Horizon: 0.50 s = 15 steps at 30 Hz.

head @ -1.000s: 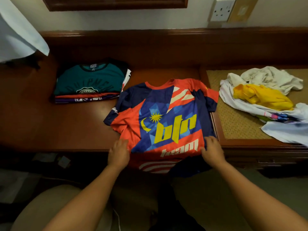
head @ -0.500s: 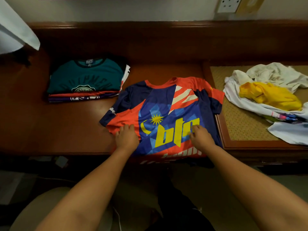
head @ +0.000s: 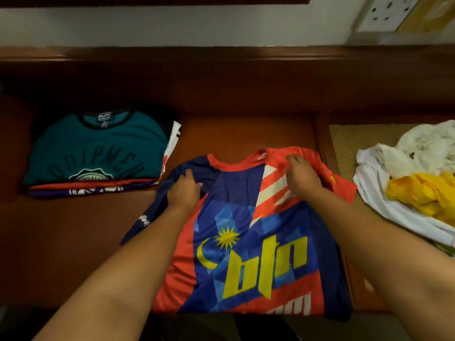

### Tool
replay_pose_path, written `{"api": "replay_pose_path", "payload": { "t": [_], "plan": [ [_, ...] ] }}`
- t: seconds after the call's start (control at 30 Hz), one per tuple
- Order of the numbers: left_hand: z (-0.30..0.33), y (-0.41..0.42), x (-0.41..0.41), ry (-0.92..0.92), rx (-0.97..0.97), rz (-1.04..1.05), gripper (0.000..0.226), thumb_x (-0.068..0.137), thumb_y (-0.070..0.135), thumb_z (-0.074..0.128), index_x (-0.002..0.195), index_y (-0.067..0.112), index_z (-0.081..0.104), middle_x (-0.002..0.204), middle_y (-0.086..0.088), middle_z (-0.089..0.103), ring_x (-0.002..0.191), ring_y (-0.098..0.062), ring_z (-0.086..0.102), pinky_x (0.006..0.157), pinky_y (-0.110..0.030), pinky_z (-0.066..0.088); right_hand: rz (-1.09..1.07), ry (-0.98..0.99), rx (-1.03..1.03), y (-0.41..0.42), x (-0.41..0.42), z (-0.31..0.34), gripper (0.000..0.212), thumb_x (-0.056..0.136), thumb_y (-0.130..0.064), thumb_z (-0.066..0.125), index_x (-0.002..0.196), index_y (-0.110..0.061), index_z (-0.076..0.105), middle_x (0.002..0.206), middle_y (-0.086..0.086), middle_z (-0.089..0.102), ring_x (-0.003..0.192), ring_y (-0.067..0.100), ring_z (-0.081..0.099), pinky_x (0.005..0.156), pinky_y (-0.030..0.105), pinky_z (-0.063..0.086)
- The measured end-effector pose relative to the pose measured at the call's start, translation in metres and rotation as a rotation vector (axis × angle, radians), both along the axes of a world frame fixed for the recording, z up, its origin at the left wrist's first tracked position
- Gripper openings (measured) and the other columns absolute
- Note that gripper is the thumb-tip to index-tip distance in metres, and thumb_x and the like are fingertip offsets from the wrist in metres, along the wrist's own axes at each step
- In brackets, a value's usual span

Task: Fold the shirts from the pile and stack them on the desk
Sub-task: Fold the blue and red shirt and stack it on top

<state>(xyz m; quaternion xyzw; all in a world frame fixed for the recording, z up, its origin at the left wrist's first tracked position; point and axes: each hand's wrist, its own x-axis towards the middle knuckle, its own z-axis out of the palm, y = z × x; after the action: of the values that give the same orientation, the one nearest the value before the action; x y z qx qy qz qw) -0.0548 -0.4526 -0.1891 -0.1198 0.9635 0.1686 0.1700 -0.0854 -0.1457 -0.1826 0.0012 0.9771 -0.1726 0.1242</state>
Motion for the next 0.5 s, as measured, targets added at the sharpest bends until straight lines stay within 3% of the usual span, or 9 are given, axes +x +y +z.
{"api": "replay_pose_path", "payload": {
  "t": [0.1,0.2,0.3,0.4,0.5],
  "plan": [
    [-0.007,0.000,-0.026,-0.008,-0.045,0.006,0.039,0.098,0.027,0.050,0.128,0.004,0.039,0.119,-0.023,0.060,0.108,-0.042,0.057,0.076,-0.045,0.044,-0.001,-0.009,0.040,0.005,-0.035,-0.012,0.040,0.098,-0.009,0.043,0.137,-0.003,0.042,0.141,0.020,0.043,0.126,0.037,0.043,0.103,0.042,0.034],
    [-0.007,0.000,-0.044,0.037,-0.111,-0.047,0.026,0.100,0.026,0.045,0.115,0.005,0.047,0.110,-0.022,0.063,0.103,-0.042,0.059,0.074,-0.044,0.045,-0.027,0.063,0.150,0.015,-0.058,-0.028,0.028,0.096,-0.013,0.043,0.116,-0.002,0.059,0.120,0.021,0.055,0.109,0.040,0.048,0.091,0.045,0.038],
    [0.005,-0.009,-0.069,0.161,-0.085,-0.037,0.022,0.099,0.025,0.046,0.105,0.005,0.054,0.098,-0.025,0.064,0.094,-0.043,0.060,0.071,-0.045,0.044,-0.101,0.179,0.126,0.027,-0.076,-0.030,0.028,0.089,-0.015,0.041,0.097,-0.003,0.066,0.101,0.021,0.062,0.096,0.041,0.052,0.079,0.046,0.042],
    [0.022,-0.018,-0.101,0.273,-0.056,-0.022,0.019,0.097,0.023,0.049,0.101,0.006,0.057,0.093,-0.027,0.064,0.088,-0.045,0.060,0.068,-0.044,0.044,-0.172,0.243,0.070,0.034,-0.102,-0.022,0.025,0.089,-0.009,0.043,0.097,-0.001,0.066,0.101,0.024,0.062,0.097,0.042,0.052,0.079,0.046,0.039],
    [0.029,-0.021,-0.122,0.274,-0.069,0.005,0.020,0.098,0.025,0.048,0.103,0.009,0.057,0.096,-0.027,0.063,0.090,-0.045,0.059,0.069,-0.044,0.044,-0.199,0.284,0.008,0.029,-0.123,-0.012,0.028,0.088,-0.010,0.041,0.100,-0.001,0.065,0.105,0.025,0.061,0.099,0.042,0.053,0.082,0.045,0.040]
  ]
}}
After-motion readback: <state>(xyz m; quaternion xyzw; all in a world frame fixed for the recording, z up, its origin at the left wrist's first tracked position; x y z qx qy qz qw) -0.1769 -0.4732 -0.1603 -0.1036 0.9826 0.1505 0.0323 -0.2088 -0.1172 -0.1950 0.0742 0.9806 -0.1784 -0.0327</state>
